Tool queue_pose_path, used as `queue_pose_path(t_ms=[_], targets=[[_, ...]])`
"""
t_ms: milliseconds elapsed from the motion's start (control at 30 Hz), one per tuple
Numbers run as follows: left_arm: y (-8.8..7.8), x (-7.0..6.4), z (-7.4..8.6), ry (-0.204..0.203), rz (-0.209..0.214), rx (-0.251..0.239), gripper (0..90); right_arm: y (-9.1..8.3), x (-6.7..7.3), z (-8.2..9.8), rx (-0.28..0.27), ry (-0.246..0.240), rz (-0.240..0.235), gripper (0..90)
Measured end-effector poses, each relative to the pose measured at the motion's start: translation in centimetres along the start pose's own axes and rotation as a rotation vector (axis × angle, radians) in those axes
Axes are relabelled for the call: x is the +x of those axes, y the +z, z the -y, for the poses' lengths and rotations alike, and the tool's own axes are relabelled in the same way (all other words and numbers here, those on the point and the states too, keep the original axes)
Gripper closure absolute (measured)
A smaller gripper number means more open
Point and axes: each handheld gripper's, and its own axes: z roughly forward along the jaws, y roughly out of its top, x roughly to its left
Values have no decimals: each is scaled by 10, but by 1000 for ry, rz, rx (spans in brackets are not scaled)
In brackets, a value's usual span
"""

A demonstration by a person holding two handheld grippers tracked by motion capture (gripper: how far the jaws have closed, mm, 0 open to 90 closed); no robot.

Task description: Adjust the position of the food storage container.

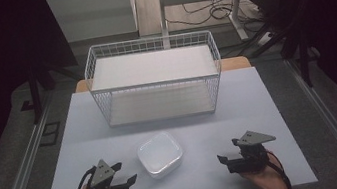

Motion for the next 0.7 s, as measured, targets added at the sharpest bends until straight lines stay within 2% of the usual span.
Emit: queue_pose_path(t_ms=[33, 167, 233, 433, 567, 700], targets=[[0, -1, -1, -5, 6, 2, 361, 1, 1, 0, 5, -6, 0, 222], [3, -4, -5, -10, 27, 4, 541, 4, 6, -5, -3, -25, -13, 289], [4, -6, -7, -12, 39, 4, 571, 5, 7, -6, -5, -28, -16, 294], [14, -12, -10, 7, 44, 52, 794, 14, 11, -13, -4, -30, -40, 311], [22, -13, -15, -10, 64, 61, 887, 19, 13, -17, 7, -32, -64, 346], [30, -13, -21, -16, 45, 66, 898, 21, 15, -21, 10, -42, -76, 383]])
